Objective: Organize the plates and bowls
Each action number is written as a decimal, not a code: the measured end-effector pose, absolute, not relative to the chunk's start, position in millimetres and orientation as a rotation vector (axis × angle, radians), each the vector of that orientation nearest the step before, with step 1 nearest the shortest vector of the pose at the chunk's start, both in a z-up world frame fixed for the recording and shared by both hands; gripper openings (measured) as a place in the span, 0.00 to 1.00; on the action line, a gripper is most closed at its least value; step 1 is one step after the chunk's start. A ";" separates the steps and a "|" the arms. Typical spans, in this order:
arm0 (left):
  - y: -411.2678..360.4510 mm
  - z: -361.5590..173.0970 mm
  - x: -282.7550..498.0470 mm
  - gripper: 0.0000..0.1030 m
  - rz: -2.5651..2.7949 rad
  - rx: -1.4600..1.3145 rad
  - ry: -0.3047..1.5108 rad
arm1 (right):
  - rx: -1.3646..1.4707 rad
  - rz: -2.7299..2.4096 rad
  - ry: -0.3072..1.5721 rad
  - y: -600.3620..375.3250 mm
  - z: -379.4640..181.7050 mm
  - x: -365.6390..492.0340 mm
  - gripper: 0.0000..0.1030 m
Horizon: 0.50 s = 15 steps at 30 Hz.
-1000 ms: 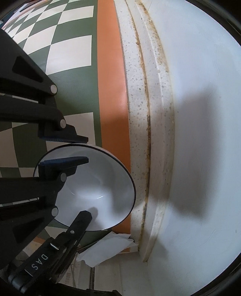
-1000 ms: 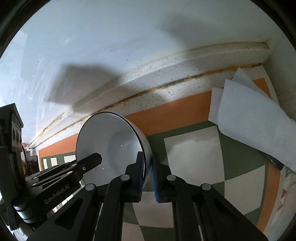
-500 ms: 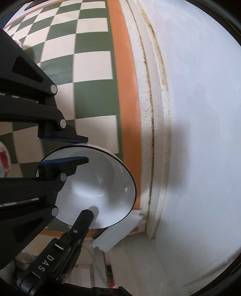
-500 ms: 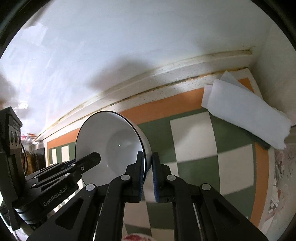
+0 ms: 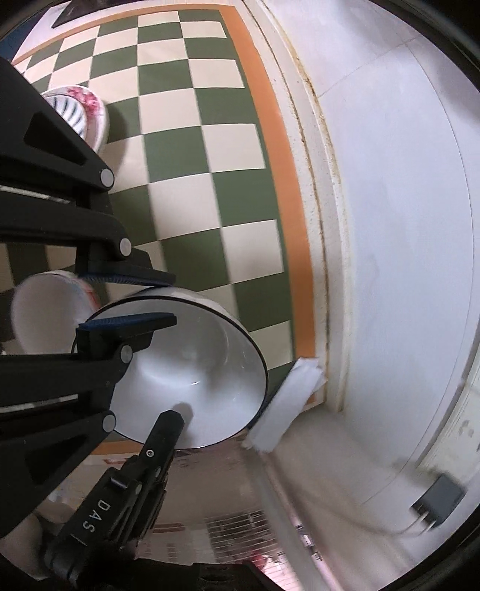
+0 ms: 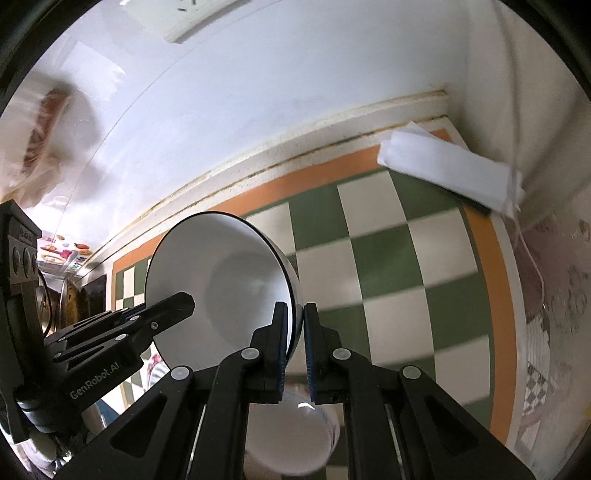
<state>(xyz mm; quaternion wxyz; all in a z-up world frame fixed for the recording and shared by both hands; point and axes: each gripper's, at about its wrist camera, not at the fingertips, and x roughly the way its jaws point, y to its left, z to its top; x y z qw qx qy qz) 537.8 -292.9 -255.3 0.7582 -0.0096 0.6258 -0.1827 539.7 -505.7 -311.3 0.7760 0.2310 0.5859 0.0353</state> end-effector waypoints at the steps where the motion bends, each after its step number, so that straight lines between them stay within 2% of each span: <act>1: -291.2 -253.9 530.1 0.12 -0.407 -0.019 1.366 | 0.504 0.075 1.267 -505.9 -308.8 533.0 0.10; 8: -286.6 -256.6 486.0 0.12 -0.450 0.025 1.389 | 0.525 0.054 1.280 -495.8 -306.1 470.8 0.10; 15: -282.5 -271.1 452.8 0.12 -0.470 0.052 1.432 | 0.551 0.052 1.335 -487.0 -328.8 428.5 0.10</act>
